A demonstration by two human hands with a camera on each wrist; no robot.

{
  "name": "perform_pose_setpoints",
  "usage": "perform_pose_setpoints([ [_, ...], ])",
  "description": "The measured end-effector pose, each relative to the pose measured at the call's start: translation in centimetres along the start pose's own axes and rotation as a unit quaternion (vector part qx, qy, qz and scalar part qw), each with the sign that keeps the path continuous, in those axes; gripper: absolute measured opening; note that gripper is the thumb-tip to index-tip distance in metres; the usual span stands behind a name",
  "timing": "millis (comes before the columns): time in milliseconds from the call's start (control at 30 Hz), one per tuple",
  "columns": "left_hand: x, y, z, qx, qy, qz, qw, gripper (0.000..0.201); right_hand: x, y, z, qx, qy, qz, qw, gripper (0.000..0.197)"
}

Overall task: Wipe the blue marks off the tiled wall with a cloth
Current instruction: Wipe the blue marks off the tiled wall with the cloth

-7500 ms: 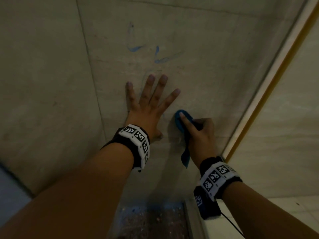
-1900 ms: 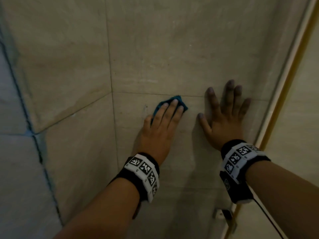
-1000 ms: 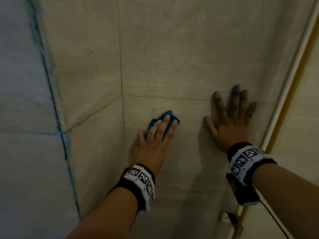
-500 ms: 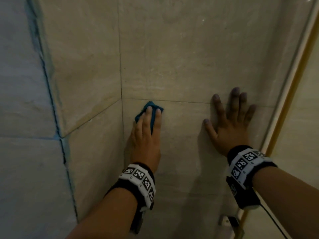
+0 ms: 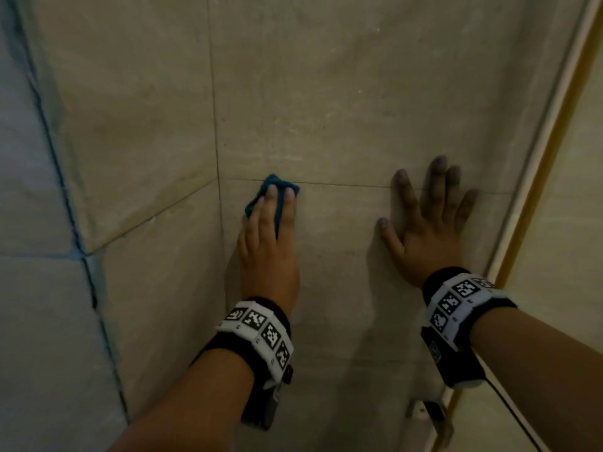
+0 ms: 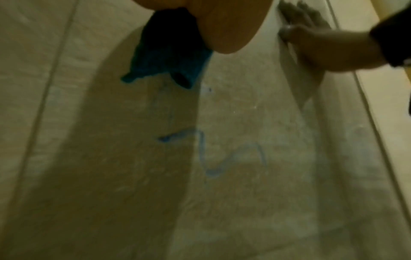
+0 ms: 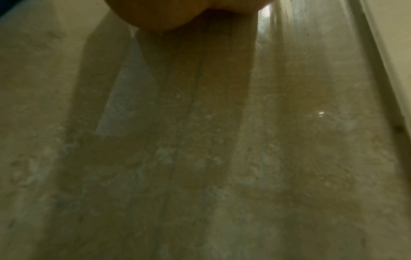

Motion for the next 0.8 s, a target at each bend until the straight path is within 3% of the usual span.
perform_pose_setpoints([
  [233, 1.4, -0.7, 3.3, 0.165, -0.058, -0.063, 0.983, 0.08, -0.3, -0.1, 0.0, -0.001, -0.012, 0.005, 1.0, 0.071],
  [400, 1.5, -1.0, 3.3, 0.173, -0.06, -0.081, 0.98, 0.071, -1.1, -1.5, 1.2, 0.012, -0.036, 0.009, 0.999, 0.074],
  [533, 1.5, -1.1, 3.3, 0.178, -0.056, -0.087, 0.979, 0.071, -0.6, -2.7, 4.2, -0.064, -0.066, 0.043, 0.995, 0.079],
  [800, 1.5, -1.5, 5.4, 0.123, -0.058, -0.105, 0.985, 0.076, 1.3, -2.8, 5.0, -0.04, -0.12, 0.046, 0.991, 0.1],
])
Point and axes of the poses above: each hand's wrist, its own z-axis away from the middle knuckle, its own x-axis out of the palm, y = z × x, the point moved 1 cm from there along -z, towards the middle knuckle, and after that the axes turned 1 degree about -y, right-handed, at the moved point
